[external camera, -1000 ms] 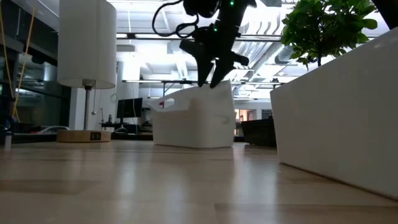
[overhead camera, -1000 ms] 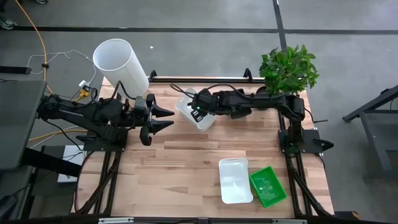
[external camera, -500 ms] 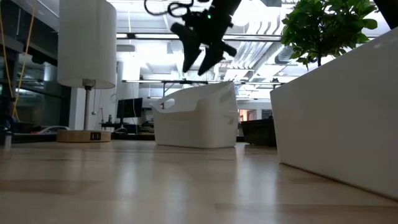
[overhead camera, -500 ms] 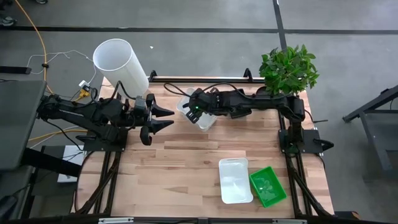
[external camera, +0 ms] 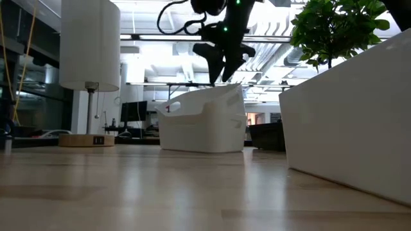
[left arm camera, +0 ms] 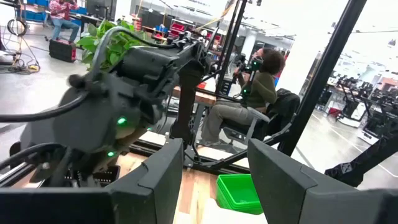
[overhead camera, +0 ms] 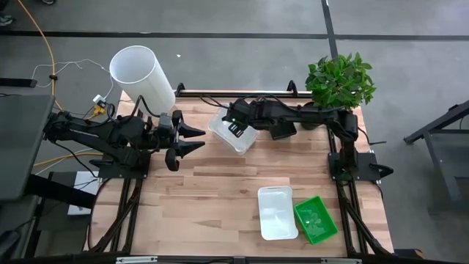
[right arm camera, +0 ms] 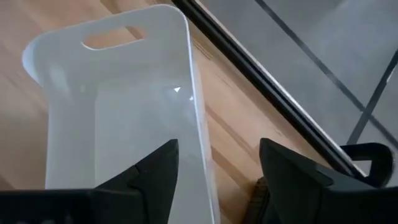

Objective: Stack baskets by color
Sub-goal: Stack the bottom left white bin on top of the top white bin

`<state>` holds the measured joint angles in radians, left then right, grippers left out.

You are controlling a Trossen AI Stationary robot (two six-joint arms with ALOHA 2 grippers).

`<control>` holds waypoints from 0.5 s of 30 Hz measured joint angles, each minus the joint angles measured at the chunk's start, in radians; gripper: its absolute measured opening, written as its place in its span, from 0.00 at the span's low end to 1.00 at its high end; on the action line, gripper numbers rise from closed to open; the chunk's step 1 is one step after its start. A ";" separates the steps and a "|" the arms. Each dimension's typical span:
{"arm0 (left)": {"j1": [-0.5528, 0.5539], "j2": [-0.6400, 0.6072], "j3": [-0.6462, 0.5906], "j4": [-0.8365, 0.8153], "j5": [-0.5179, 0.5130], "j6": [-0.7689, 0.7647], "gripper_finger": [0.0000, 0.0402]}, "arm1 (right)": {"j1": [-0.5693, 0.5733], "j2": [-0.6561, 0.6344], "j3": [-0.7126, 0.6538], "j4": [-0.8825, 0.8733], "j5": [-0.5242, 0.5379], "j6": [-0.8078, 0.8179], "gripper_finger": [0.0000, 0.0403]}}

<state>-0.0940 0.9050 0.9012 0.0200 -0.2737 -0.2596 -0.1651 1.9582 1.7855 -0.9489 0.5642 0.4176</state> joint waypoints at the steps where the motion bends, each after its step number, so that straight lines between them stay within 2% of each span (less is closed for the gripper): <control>1: 0.000 0.000 0.000 0.000 0.000 0.000 0.42 | -0.004 0.005 0.000 0.001 -0.013 0.000 0.52; 7: 0.000 0.000 0.000 0.003 0.000 -0.001 0.42 | -0.005 0.082 -0.001 0.000 -0.064 -0.026 0.52; 11: 0.000 0.000 0.000 0.003 0.000 0.000 0.42 | -0.004 0.098 -0.001 0.004 -0.061 0.011 0.52; 15: 0.000 0.000 0.000 0.003 0.000 0.000 0.42 | -0.004 0.098 -0.001 0.002 -0.029 0.027 0.43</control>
<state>-0.0940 0.9051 0.9012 0.0235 -0.2737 -0.2600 -0.1696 2.0563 1.7844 -0.9467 0.5352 0.4442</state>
